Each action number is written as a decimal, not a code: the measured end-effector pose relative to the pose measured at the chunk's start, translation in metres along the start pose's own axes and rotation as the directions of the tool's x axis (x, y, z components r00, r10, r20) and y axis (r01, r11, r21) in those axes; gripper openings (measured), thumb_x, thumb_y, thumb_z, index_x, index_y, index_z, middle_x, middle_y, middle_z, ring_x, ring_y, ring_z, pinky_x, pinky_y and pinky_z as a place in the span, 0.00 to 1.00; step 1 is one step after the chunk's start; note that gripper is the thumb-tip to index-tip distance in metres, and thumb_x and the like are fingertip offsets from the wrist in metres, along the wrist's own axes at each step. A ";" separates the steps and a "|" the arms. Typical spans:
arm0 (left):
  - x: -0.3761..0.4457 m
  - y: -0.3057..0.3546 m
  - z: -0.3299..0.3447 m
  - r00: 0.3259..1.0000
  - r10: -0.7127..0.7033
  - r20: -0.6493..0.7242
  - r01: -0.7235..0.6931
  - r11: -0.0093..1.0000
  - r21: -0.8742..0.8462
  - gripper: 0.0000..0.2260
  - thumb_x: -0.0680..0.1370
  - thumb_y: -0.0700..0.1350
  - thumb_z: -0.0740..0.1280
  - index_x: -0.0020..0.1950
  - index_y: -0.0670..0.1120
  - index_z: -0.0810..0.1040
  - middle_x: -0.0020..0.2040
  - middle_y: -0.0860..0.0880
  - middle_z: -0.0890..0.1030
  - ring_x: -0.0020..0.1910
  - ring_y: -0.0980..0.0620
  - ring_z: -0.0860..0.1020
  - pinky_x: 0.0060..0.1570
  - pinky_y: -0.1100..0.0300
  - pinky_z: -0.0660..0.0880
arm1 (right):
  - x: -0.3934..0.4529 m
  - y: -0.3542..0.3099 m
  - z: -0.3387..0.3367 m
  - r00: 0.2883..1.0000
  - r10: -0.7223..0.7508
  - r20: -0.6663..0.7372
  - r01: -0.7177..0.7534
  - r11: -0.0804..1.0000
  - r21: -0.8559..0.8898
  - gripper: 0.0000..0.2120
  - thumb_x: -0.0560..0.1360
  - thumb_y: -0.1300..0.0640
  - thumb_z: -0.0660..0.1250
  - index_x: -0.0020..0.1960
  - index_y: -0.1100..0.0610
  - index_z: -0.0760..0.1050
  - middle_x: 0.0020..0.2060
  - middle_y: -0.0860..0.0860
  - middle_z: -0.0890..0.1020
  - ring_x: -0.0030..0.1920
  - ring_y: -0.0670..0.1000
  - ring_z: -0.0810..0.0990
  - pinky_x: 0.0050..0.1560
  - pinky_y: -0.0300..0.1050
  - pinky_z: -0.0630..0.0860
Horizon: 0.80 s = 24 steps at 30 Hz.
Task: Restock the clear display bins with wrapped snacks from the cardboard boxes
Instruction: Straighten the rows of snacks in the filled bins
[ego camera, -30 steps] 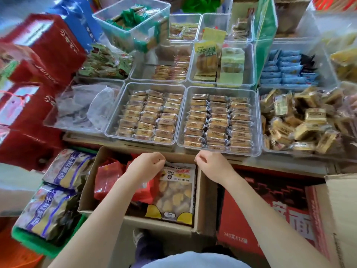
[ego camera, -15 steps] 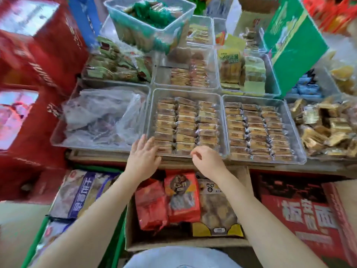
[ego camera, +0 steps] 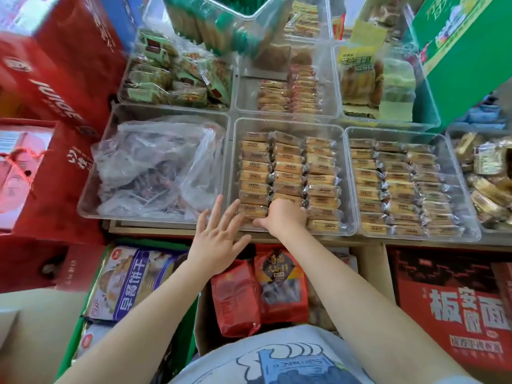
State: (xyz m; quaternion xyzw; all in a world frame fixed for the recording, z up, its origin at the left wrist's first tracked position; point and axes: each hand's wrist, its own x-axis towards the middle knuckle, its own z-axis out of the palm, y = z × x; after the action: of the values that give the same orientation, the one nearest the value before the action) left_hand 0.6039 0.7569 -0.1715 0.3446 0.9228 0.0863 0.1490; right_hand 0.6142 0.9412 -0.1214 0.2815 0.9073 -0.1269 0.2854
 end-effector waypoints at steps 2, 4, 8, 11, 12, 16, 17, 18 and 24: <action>0.001 -0.001 0.003 1.000 0.001 -0.022 -0.001 1.000 0.008 0.33 0.80 0.67 0.45 0.78 0.53 0.65 0.82 0.56 0.49 0.80 0.50 0.34 0.75 0.46 0.39 | 0.006 0.003 -0.001 0.998 -0.021 0.058 0.018 0.998 0.053 0.21 0.73 0.36 0.70 0.45 0.55 0.79 0.40 0.50 0.82 0.46 0.55 0.81 0.56 0.51 0.75; 0.002 -0.001 0.003 1.000 0.000 -0.023 0.000 1.000 0.011 0.32 0.80 0.67 0.45 0.78 0.53 0.65 0.82 0.56 0.49 0.80 0.50 0.35 0.75 0.47 0.38 | 0.012 0.014 0.000 0.989 -0.068 0.133 0.047 0.987 0.156 0.16 0.75 0.41 0.71 0.46 0.55 0.83 0.42 0.49 0.83 0.48 0.55 0.81 0.56 0.51 0.77; 0.001 -0.001 -0.008 0.999 -0.026 0.018 0.027 0.998 -0.049 0.34 0.78 0.68 0.40 0.80 0.56 0.61 0.81 0.60 0.45 0.79 0.54 0.32 0.76 0.49 0.40 | 0.011 0.039 -0.001 0.976 -0.183 0.115 0.114 0.887 0.447 0.07 0.75 0.51 0.73 0.40 0.52 0.84 0.47 0.48 0.85 0.49 0.50 0.81 0.51 0.46 0.76; 0.001 0.002 -0.024 0.998 -0.039 0.040 0.044 0.991 -0.129 0.33 0.78 0.68 0.40 0.80 0.59 0.60 0.82 0.59 0.47 0.80 0.54 0.34 0.77 0.45 0.47 | 0.007 0.043 -0.004 0.972 -0.207 0.107 0.124 0.848 0.516 0.09 0.75 0.51 0.73 0.37 0.50 0.83 0.45 0.47 0.85 0.42 0.47 0.79 0.43 0.42 0.73; 0.001 0.003 -0.027 0.998 -0.027 0.049 0.034 0.991 -0.130 0.31 0.78 0.68 0.41 0.78 0.60 0.63 0.82 0.58 0.47 0.80 0.53 0.35 0.77 0.44 0.49 | 0.008 0.040 -0.004 0.972 -0.205 0.112 0.124 0.857 0.500 0.08 0.75 0.50 0.73 0.38 0.50 0.84 0.43 0.47 0.85 0.42 0.47 0.80 0.44 0.43 0.74; 0.004 0.007 -0.038 0.993 -0.022 0.114 0.024 1.000 -0.012 0.35 0.77 0.68 0.37 0.67 0.58 0.77 0.83 0.55 0.48 0.81 0.49 0.38 0.75 0.44 0.51 | 0.013 0.019 0.002 0.990 -0.122 0.073 0.101 0.965 0.243 0.11 0.76 0.46 0.71 0.43 0.53 0.84 0.40 0.48 0.84 0.46 0.53 0.81 0.55 0.51 0.77; 0.007 0.009 -0.041 0.991 -0.034 0.128 0.032 0.999 0.019 0.38 0.76 0.68 0.35 0.65 0.57 0.79 0.83 0.54 0.48 0.81 0.48 0.38 0.75 0.45 0.51 | 0.014 0.015 0.002 0.993 -0.098 0.060 0.086 0.979 0.184 0.11 0.76 0.46 0.71 0.44 0.54 0.83 0.40 0.49 0.83 0.46 0.55 0.82 0.55 0.51 0.77; 0.011 0.010 -0.044 0.989 -0.042 0.142 0.037 0.999 0.039 0.39 0.75 0.68 0.33 0.64 0.56 0.79 0.83 0.54 0.47 0.81 0.48 0.38 0.74 0.45 0.50 | 0.016 0.012 0.001 0.995 -0.083 0.064 0.073 0.987 0.140 0.12 0.76 0.46 0.70 0.46 0.55 0.82 0.41 0.50 0.83 0.47 0.56 0.82 0.52 0.49 0.77; 0.021 0.007 -0.054 0.999 -0.028 -0.024 0.026 0.997 -0.074 0.26 0.80 0.62 0.48 0.56 0.51 0.82 0.82 0.45 0.57 0.81 0.42 0.48 0.75 0.40 0.57 | 0.008 0.025 -0.006 0.974 -0.173 -0.145 0.205 0.947 0.248 0.11 0.78 0.46 0.68 0.46 0.53 0.77 0.45 0.48 0.79 0.42 0.51 0.78 0.35 0.44 0.72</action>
State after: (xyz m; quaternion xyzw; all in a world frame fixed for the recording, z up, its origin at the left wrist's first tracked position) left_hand 0.5746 0.7730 -0.1232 0.3251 0.9254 0.1223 0.1513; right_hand 0.6206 0.9669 -0.1233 0.2354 0.9210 -0.2551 0.1766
